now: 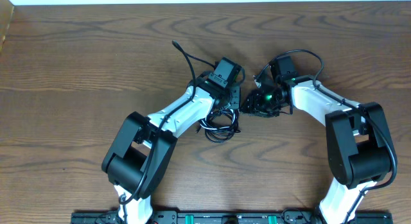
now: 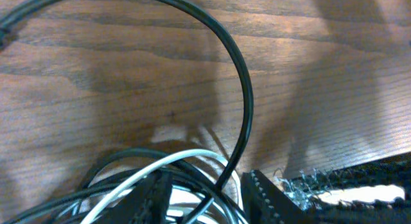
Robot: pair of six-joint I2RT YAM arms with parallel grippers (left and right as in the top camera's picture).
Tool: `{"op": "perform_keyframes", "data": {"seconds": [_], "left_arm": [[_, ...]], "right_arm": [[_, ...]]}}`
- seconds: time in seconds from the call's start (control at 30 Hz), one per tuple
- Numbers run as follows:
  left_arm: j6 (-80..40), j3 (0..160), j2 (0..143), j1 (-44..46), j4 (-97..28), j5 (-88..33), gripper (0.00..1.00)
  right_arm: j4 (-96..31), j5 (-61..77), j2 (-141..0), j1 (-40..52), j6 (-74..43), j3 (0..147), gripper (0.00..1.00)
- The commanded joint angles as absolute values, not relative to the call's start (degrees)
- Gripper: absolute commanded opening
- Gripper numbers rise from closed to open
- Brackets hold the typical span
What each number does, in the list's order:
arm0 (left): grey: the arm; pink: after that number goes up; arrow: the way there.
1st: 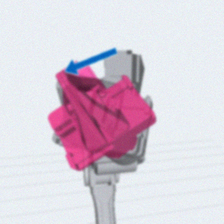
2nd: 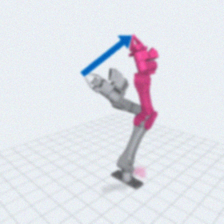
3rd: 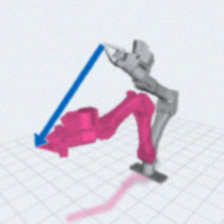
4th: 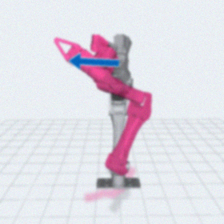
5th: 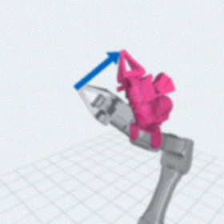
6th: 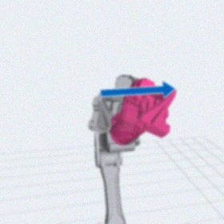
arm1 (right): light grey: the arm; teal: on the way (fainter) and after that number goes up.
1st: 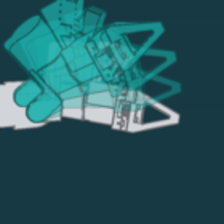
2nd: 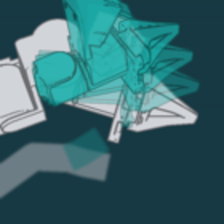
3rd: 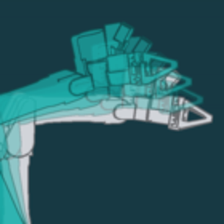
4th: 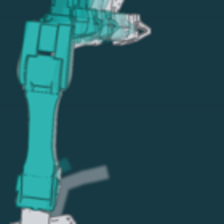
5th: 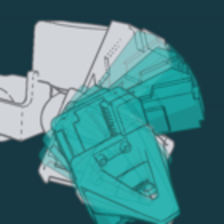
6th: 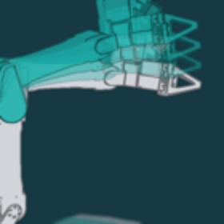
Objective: Untangle cables
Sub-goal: 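Lift the held cables with both grippers and pull strands apart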
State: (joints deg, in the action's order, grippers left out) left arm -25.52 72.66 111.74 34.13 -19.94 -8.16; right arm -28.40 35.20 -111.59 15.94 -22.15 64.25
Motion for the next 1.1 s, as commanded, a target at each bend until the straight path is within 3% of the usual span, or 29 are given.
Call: {"op": "perform_keyframes", "data": {"seconds": [0.0, 0.37, 0.53, 0.87, 1.07], "left_arm": [[-25.85, 72.75, 113.19, 34.11, -19.79, -6.79, 0.36], [-25.80, 72.42, 114.59, 34.22, -19.77, -6.79, 0.32], [-25.78, 72.42, 114.59, 34.20, -19.81, -6.79, 0.27], [-25.80, 72.42, 114.59, 34.22, -19.81, -6.79, 0.22], [-25.80, 72.42, 114.59, 34.22, -19.79, -6.79, 0.12]], "right_arm": [[-27.81, 36.10, -110.74, 17.69, -22.68, 63.72, 0.34], [-26.63, 33.47, -110.72, 19.42, -22.70, 63.75, 0.33], [-27.33, 36.95, -109.27, 17.85, -21.65, 63.75, 0.42], [-27.03, 38.65, -108.38, 18.11, -19.62, 63.75, 0.43], [-27.05, 32.38, -108.40, 20.01, -21.56, 63.70, 0.39]]}}
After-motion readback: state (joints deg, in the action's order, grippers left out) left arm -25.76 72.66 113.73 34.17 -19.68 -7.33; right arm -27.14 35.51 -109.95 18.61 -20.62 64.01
